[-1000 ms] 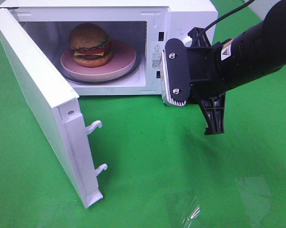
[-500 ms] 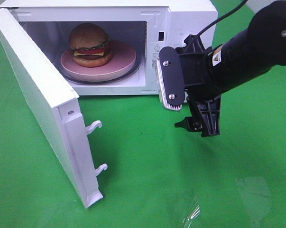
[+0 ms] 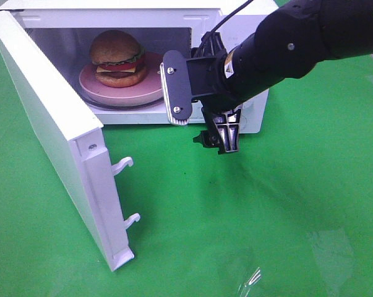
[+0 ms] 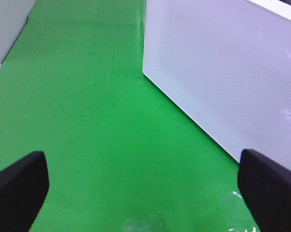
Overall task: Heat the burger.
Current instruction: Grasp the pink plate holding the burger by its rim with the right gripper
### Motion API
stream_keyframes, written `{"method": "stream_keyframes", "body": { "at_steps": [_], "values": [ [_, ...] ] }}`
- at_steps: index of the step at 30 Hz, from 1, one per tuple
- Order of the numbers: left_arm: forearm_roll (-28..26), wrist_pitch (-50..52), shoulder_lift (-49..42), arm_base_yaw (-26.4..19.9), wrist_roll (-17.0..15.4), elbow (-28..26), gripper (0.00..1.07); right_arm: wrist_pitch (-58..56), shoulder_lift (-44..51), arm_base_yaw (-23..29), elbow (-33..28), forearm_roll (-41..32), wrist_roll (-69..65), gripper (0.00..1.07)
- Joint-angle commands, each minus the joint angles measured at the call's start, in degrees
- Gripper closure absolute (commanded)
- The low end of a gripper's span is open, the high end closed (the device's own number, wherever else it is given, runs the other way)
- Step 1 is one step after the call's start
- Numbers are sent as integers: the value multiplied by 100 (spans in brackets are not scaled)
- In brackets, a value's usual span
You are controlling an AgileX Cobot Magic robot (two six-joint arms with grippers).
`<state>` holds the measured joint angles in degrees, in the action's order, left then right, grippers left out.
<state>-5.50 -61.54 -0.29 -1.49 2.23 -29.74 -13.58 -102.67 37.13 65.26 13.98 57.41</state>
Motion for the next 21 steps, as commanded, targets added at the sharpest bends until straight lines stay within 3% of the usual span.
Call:
{"method": "stream_keyframes", "body": {
  "at_steps": [1,21],
  "values": [
    [-23,29,-23,-23,-11,11,8,138,-281,6,281,86,-46,15],
    [-23,29,-23,-23,-11,11,8,86,-1811,6,2292,92,-430,19]
  ]
}}
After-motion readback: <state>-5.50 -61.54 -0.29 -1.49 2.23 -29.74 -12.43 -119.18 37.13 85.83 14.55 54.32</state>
